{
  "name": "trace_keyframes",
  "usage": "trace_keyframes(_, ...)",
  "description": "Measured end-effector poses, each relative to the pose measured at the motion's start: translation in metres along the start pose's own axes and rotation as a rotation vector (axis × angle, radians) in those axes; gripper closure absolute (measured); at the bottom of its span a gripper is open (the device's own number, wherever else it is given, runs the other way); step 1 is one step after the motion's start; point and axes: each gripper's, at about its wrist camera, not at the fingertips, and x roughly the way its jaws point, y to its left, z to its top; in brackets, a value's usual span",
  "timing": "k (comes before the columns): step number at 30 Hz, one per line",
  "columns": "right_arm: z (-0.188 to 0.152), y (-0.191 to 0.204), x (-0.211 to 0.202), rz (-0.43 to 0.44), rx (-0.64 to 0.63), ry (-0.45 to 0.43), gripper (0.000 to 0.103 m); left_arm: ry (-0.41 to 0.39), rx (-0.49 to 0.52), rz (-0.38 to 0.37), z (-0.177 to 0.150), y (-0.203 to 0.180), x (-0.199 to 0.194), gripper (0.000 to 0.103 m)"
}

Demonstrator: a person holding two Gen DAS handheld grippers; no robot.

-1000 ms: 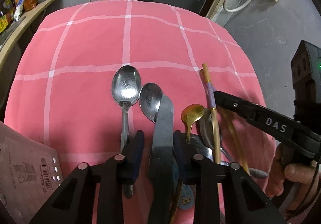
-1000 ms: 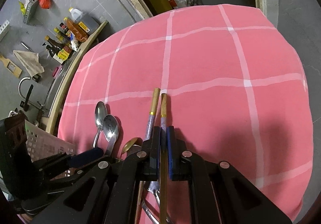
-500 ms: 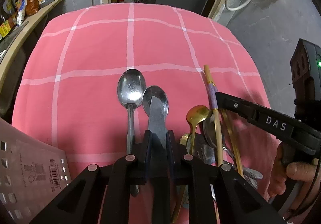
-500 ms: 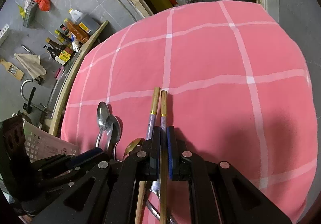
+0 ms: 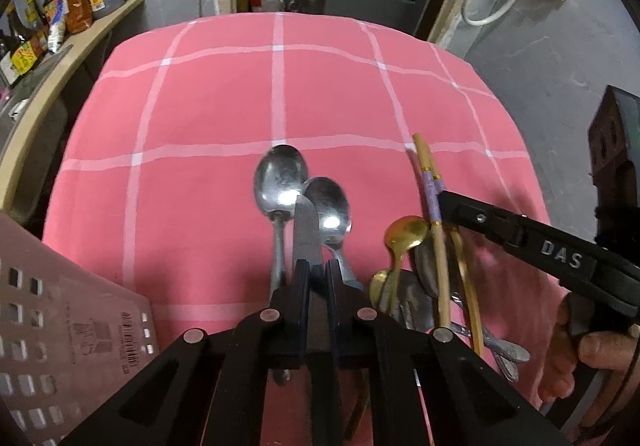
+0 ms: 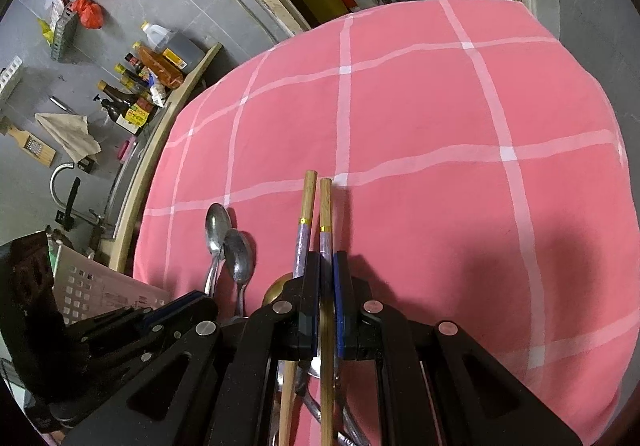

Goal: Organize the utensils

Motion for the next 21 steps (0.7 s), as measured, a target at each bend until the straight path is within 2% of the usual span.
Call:
trace_keyframes(7, 0.001, -0.003, 0.002, 0.045, 0.036, 0.016, 0.097, 0.008, -0.028, 0.014, 0.004, 0.003, 0.0, 0.095)
trace_keyframes(12, -0.003, -0.011, 0.005, 0.076, 0.093, 0.026, 0.095, 0.029, -0.068, -0.02, 0.005, 0.007, 0.004, 0.095)
trace_keyframes(15, -0.007, -0.014, 0.004, 0.077, 0.109, 0.027, 0.087, 0.037, -0.077, -0.025, 0.005, 0.007, 0.008, 0.095)
trace_keyframes(17, -0.009, -0.017, 0.004, 0.079, 0.128, 0.027, 0.075, 0.038, -0.08, -0.026, 0.006, 0.007, 0.009, 0.095)
trace_keyframes(21, -0.011, -0.018, 0.003, 0.101, 0.149, 0.019, 0.073, 0.038, -0.078, -0.03, 0.005, 0.008, 0.008, 0.095)
